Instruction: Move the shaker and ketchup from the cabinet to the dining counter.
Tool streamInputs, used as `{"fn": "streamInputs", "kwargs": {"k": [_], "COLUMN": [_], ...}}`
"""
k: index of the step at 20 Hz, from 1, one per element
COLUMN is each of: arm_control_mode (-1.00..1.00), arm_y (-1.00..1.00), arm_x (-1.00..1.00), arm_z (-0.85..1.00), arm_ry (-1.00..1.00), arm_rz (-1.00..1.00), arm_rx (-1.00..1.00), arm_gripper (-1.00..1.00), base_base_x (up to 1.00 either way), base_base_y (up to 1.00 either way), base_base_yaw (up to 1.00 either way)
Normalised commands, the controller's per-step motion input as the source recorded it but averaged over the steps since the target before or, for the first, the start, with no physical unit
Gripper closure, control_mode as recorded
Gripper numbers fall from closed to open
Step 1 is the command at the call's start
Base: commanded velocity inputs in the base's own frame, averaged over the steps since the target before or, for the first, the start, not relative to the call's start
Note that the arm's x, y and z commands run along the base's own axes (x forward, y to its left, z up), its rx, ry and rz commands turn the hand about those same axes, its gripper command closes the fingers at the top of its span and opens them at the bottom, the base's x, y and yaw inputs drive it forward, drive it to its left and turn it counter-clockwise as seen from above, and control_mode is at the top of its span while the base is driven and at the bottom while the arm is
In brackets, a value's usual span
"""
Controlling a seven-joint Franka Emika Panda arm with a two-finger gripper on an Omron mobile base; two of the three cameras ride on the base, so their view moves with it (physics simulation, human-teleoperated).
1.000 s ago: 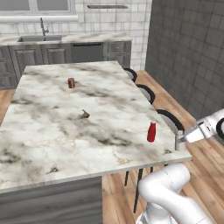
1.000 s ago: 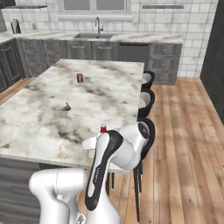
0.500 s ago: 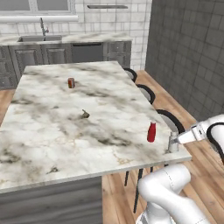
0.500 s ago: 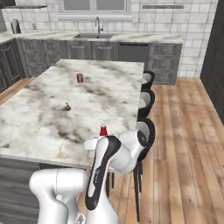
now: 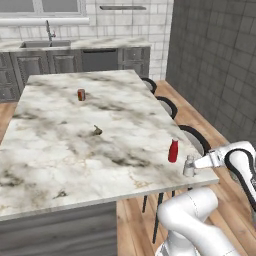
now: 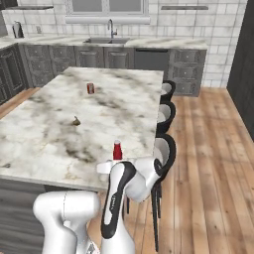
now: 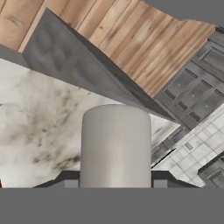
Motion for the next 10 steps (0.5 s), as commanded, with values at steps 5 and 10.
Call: {"fn": "streamInputs", "kwargs": {"k": [5, 10], "arm_control_mode": [-1.00, -1.00], "arm_y": [-0.13, -0.25], "arm_x": [0.35, 0.48], "arm_z": [-0.64, -0.61], "arm_ry": [-0.63, -0.57], "arm_rz": [0.29, 0.29], "arm_rx": [-0.06, -0.07], "arm_gripper": [1.00, 1.00], "base_base_x": [0.00, 0.00], "base_base_y": [0.00, 0.00], "base_base_yaw": [0.00, 0.00]}}
